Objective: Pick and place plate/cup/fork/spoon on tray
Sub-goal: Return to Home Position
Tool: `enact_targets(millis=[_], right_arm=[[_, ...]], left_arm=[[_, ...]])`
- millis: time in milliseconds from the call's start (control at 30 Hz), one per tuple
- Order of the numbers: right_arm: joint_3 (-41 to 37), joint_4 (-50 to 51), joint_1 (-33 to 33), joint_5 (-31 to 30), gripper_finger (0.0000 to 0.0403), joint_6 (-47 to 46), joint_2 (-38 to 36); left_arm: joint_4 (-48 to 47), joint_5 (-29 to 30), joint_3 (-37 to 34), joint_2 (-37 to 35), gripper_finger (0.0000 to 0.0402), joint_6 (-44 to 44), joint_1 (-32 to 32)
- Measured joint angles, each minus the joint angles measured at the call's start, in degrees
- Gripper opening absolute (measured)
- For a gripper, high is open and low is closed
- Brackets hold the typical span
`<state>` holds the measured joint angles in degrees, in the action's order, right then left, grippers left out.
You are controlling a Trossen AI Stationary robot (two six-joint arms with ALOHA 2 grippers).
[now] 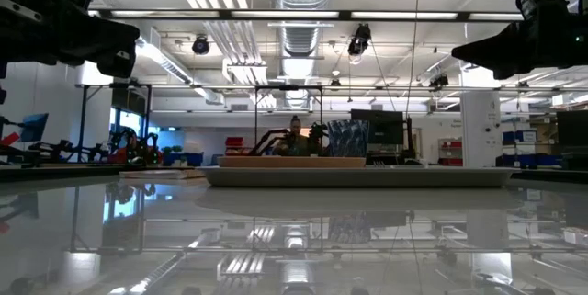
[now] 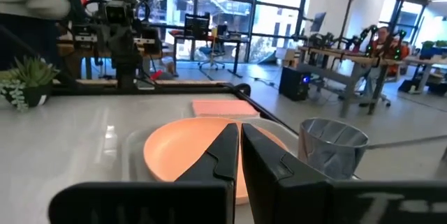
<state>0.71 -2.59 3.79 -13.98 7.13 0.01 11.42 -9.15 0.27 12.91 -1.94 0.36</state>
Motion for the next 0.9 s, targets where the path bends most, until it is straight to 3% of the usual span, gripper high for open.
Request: enact_targets(millis=[900], right_arm=[[-0.1, 0.1, 0.0, 0.0, 0.0009, -0.6, 0.2]], left_arm=[[0.0, -0.2, 0.0, 5.7, 0.0000, 0.0, 0.0]])
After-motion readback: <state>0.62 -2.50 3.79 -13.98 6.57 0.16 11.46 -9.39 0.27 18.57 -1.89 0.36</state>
